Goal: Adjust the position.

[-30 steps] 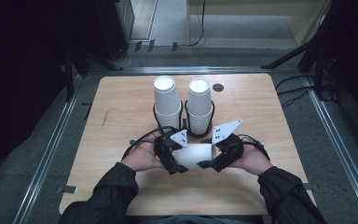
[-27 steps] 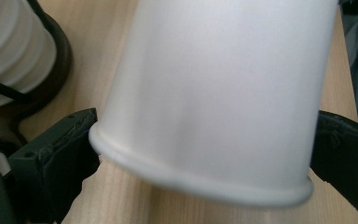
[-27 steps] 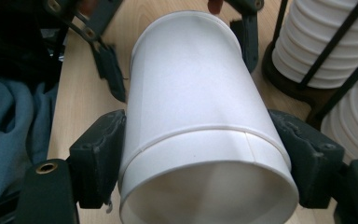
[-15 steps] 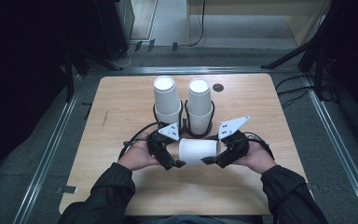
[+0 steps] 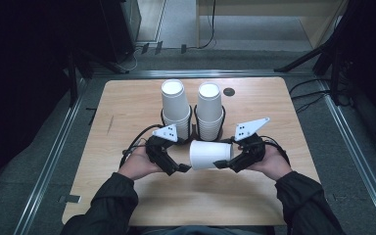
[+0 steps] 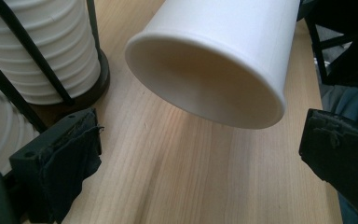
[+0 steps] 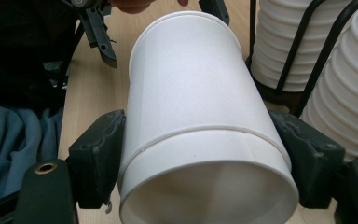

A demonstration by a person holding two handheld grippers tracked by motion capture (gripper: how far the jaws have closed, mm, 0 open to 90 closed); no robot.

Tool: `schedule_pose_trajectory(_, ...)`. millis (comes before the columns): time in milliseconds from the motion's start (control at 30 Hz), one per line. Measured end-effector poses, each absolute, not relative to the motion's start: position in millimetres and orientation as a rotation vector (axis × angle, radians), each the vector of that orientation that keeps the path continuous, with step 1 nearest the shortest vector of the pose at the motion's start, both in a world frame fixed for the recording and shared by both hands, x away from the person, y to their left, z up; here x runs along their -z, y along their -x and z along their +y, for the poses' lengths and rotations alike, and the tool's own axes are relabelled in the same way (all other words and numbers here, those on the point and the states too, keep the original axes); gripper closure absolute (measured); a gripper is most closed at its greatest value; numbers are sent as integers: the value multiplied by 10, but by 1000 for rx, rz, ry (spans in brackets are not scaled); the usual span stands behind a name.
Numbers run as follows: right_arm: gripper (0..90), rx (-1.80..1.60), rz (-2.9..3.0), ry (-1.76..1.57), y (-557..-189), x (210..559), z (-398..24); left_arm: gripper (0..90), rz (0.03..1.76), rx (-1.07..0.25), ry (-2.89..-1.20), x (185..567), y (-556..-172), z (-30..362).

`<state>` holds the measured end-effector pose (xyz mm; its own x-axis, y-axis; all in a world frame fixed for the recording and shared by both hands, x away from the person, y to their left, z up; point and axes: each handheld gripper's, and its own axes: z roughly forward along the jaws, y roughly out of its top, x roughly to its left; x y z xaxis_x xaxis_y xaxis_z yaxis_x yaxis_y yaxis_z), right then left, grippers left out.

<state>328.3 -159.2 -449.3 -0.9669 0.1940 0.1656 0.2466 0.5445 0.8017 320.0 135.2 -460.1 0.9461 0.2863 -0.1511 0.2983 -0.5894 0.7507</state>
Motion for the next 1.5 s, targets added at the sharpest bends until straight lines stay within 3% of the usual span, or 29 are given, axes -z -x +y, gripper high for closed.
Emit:
schedule_pose_trajectory(800, 235, 1645, -2535, 280, -3217, 4281, -1485, 0, 364, 138, -1997, 4620, -3144, 1162)
schedule_pose_trajectory(1200, 238, 1641, -2489, 267, -3236, 4296, -1493, 123, 341, 154, -1984, 4542, -3127, 1240)
schedule_pose_trajectory(1300, 140, 1614, -2522, 297, -3235, 4300, -1478, 130, 346, 145, -1995, 4530, -3129, 1262)
schedule_pose_trajectory(1500, 140, 1552, -2573, 309, -3232, 4325, -1496, 132, 373, 124, -2005, 4479, -3139, 1362)
